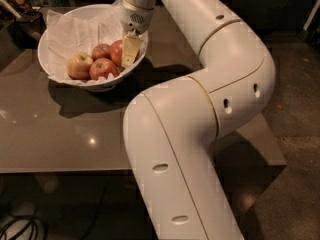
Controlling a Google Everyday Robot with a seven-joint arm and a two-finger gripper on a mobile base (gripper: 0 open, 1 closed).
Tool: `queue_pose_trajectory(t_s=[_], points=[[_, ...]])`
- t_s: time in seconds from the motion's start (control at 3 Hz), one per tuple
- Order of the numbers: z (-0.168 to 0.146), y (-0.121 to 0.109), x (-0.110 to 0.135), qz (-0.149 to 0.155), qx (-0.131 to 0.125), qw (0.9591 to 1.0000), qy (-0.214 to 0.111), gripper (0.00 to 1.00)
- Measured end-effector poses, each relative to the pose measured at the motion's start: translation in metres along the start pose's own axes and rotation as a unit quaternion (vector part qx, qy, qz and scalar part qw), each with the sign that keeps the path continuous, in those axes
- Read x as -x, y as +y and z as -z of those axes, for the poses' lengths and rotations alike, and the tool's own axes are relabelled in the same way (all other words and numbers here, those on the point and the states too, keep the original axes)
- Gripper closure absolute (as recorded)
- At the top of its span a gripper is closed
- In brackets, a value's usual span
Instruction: Pick apple from white bowl
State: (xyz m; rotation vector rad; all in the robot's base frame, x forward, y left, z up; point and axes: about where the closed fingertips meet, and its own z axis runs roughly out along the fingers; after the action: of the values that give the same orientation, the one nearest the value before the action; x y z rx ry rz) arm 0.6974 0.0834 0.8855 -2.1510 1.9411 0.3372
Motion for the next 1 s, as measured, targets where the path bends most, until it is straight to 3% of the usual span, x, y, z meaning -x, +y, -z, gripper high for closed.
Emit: queue_pose_trajectory(t_s=[0.67,1.0], points=[[0.0000,0.0000,0.0000,0.000,0.000,1.0000,0.000,0.95],[0.0000,0.0000,0.0000,0.000,0.000,1.0000,0.000,1.00]])
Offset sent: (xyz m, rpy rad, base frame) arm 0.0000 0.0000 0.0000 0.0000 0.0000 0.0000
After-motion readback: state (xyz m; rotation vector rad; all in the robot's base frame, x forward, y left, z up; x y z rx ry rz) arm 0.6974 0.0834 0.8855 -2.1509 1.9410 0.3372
